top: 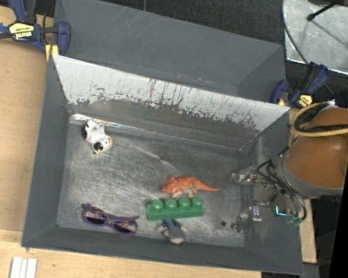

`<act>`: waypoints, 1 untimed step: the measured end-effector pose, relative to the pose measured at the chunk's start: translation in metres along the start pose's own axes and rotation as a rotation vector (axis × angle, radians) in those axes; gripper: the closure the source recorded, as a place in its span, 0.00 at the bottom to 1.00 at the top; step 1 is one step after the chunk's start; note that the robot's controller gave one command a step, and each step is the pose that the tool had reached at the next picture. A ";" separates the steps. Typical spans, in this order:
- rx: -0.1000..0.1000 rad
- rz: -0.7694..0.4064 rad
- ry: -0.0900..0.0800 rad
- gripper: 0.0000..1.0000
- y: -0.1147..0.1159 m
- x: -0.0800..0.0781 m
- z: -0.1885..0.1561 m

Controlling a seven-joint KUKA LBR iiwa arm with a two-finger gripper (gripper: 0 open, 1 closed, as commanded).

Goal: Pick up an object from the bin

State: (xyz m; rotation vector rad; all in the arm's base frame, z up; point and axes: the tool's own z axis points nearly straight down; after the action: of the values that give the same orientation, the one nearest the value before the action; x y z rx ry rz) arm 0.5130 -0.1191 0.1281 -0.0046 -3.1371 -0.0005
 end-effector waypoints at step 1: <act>0.001 -0.003 -0.007 0.00 0.000 -0.002 -0.004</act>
Offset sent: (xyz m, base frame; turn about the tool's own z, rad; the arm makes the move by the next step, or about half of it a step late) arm 0.0552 0.0808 -0.0581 -0.1456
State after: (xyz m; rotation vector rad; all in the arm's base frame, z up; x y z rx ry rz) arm 0.5151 -0.1188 0.1317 -0.0002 -3.1446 0.0017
